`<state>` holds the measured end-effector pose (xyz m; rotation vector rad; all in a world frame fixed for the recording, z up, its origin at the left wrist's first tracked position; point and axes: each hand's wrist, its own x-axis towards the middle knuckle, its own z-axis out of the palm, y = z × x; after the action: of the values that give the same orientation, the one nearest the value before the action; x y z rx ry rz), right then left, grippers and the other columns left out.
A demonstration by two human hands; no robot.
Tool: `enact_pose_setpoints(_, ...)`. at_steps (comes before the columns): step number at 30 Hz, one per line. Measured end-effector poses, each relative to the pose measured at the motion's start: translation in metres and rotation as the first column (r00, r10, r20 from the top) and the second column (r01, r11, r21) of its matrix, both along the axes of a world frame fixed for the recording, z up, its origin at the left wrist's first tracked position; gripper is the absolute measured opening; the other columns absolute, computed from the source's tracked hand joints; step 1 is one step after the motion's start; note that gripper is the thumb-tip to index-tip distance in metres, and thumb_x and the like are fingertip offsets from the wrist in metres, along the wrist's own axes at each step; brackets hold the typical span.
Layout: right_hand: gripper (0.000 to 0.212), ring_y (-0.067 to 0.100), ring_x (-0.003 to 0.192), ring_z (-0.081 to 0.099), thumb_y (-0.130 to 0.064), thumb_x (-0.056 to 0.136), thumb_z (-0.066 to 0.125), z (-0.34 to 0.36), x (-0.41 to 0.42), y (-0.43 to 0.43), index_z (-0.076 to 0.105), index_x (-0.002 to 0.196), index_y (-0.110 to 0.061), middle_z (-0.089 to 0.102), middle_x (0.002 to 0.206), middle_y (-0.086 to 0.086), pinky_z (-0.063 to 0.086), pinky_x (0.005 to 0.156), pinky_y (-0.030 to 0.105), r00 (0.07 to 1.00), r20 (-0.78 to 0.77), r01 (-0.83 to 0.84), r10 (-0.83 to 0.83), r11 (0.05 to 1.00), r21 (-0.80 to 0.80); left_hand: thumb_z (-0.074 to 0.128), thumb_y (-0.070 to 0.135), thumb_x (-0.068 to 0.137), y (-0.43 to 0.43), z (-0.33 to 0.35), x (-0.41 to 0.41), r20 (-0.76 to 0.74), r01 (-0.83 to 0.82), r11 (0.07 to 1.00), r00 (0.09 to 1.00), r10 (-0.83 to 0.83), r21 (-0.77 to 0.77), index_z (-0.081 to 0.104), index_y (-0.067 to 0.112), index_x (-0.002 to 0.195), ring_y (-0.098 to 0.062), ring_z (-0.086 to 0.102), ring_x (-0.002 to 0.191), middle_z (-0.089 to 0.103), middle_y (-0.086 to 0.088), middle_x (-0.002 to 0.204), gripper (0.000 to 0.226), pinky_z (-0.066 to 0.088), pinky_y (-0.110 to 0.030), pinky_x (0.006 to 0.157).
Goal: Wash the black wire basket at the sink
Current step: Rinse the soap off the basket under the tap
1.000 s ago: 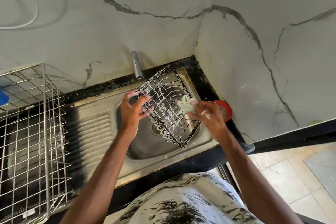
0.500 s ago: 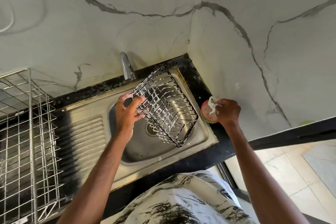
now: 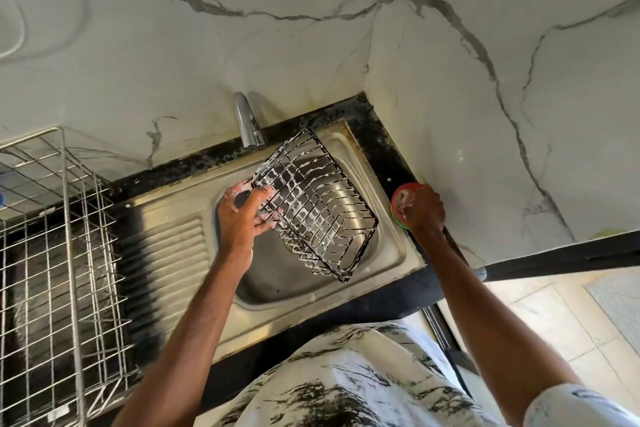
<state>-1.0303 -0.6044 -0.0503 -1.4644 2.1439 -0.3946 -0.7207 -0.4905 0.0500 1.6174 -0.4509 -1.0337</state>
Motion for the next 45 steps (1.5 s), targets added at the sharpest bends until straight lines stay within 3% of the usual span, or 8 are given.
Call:
enact_pose_setpoints(6, 0.012, 0.023, 0.091, 0.071, -0.015, 0.089, 0.066, 0.006, 0.009, 0.003, 0.077, 0.091, -0.017, 0.075, 0.095, 0.002, 0.057, 0.086, 0.034, 0.985, -0.038, -0.172, 0.169, 0.983, -0.069, 0.072, 0.019, 0.093, 0.009, -0.008, 0.013, -0.027, -0.010, 1.000, 1.000, 0.010, 0.011, 0.047, 0.008, 0.145, -0.006, 0.064, 0.058, 0.060, -0.029, 0.126, 0.059, 0.062, -0.039, 0.072)
enact_pose_setpoints(9, 0.025, 0.009, 0.085, 0.072, -0.031, 0.086, 0.081, 0.027, 0.033, 0.011, 0.076, 0.102, -0.013, 0.076, 0.097, -0.002, 0.058, 0.079, 0.021, 0.894, 0.305, -0.247, 0.328, 0.929, -0.276, 0.070, 0.020, 0.094, 0.013, -0.012, 0.025, -0.026, 0.040, 0.999, 0.999, -0.039, 0.029, 0.051, 0.006, 0.138, -0.001, 0.067, 0.054, 0.066, -0.020, 0.115, 0.050, 0.061, -0.033, 0.064)
enact_pose_setpoints(15, 0.046, 0.000, 0.078, 0.073, -0.049, 0.081, 0.081, 0.064, 0.098, 0.011, 0.070, 0.112, -0.019, 0.073, 0.097, -0.010, 0.059, 0.061, 0.023, 0.616, 0.473, -0.573, 0.630, 0.770, -0.280, 0.082, 0.056, 0.063, 0.018, -0.013, 0.056, -0.084, 0.130, 0.991, 0.988, -0.127, 0.036, 0.062, 0.020, 0.131, -0.048, 0.067, 0.094, 0.071, -0.024, 0.117, 0.080, 0.054, -0.072, 0.088)
enact_pose_setpoints(22, 0.015, 0.019, 0.074, 0.073, -0.006, 0.089, 0.070, 0.066, 0.124, -0.012, 0.071, 0.103, -0.008, 0.073, 0.091, 0.000, 0.062, 0.064, 0.035, 0.503, 0.625, -0.665, 0.597, 0.729, -0.162, 0.072, 0.030, 0.079, 0.007, -0.009, 0.069, -0.183, 0.284, 0.958, 0.941, -0.284, -0.028, 0.057, 0.015, 0.138, -0.049, 0.073, 0.099, 0.077, -0.013, 0.114, 0.063, 0.059, -0.060, 0.089)
enact_pose_setpoints(30, 0.028, 0.011, 0.070, 0.074, -0.007, 0.085, 0.079, 0.050, 0.120, -0.024, 0.072, 0.093, -0.033, 0.076, 0.092, -0.009, 0.061, 0.060, 0.030, 0.661, 0.271, -0.708, 0.699, 0.701, -0.082, 0.070, 0.018, 0.097, -0.020, -0.041, 0.101, -0.226, 0.461, 0.887, 0.869, -0.440, 0.044, 0.061, 0.021, 0.137, -0.031, 0.075, 0.106, 0.075, -0.003, 0.124, 0.041, 0.062, -0.033, 0.085)
enact_pose_setpoints(35, 0.014, 0.024, 0.073, 0.075, -0.005, 0.096, 0.067, 0.039, 0.123, -0.033, 0.074, 0.094, -0.017, 0.074, 0.095, 0.006, 0.063, 0.055, 0.037, 0.783, 0.369, -0.521, 0.502, 0.852, -0.055, 0.061, 0.035, 0.102, -0.060, -0.052, 0.120, -0.128, 0.488, 0.871, 0.869, -0.478, 0.056, 0.064, 0.016, 0.130, -0.025, 0.078, 0.097, 0.076, -0.002, 0.116, 0.034, 0.063, -0.037, 0.084)
enact_pose_setpoints(41, 0.021, 0.027, 0.069, 0.073, 0.004, 0.089, 0.072, 0.025, 0.130, -0.042, 0.075, 0.108, -0.006, 0.075, 0.085, 0.014, 0.058, 0.048, 0.023, 0.833, 0.329, -0.475, 0.445, 0.880, 0.012, 0.068, 0.029, 0.095, -0.135, -0.077, 0.129, 0.473, 0.206, 0.930, 0.814, -0.336, 0.305, 0.079, 0.007, 0.087, -0.018, 0.073, 0.062, 0.077, -0.007, 0.074, 0.026, 0.062, -0.031, 0.074)
enact_pose_setpoints(45, 0.017, 0.034, 0.067, 0.075, -0.004, 0.095, 0.067, 0.009, 0.137, -0.041, 0.074, 0.111, -0.003, 0.073, 0.081, 0.015, 0.062, 0.052, 0.041, 0.881, 0.295, -0.403, 0.371, 0.914, 0.055, 0.074, 0.034, 0.090, -0.165, -0.077, 0.125, 0.545, 0.165, 0.925, 0.767, -0.339, 0.342, 0.069, 0.015, 0.073, -0.013, 0.056, 0.056, 0.056, 0.008, 0.057, 0.026, 0.040, -0.024, 0.051)
